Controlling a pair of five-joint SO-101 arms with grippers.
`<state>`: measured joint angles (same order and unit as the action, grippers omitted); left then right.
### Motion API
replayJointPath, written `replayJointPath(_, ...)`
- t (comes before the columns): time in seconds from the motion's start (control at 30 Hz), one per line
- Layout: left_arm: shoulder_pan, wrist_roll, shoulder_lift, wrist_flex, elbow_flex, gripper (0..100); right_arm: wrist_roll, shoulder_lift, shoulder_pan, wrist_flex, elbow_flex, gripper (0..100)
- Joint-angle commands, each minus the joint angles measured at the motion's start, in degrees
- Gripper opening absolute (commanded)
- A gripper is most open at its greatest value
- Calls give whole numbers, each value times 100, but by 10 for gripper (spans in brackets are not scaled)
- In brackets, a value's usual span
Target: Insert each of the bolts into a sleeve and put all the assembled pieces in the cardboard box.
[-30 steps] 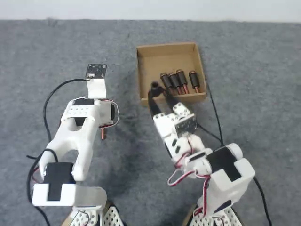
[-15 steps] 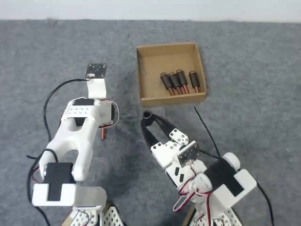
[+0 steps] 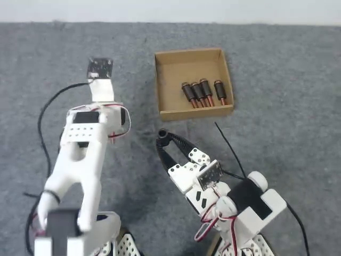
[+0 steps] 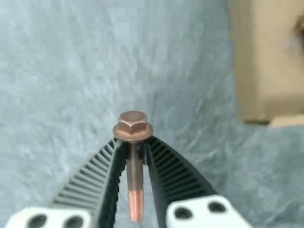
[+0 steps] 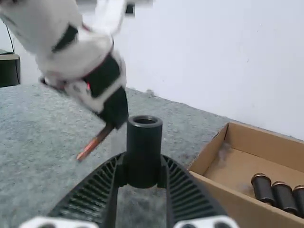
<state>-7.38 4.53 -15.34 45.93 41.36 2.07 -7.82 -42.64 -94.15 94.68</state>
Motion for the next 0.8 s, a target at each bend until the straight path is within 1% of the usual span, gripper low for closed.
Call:
replayJointPath(0.0,114,-26,-1310,-149,92,12,-9,-4,-40,-48,62,7)
replayJointPath(0.5,1011,-35,-4422,-158,725,12,0,-4,-40,-48,62,7)
replayJointPath(0.63,1345,-26,-5240,-158,1042,12,0,-4,-31,-48,62,7)
replayJointPath(0.77,1679,-26,-5776,-220,1560,12,0,-4,-31,-48,62,7)
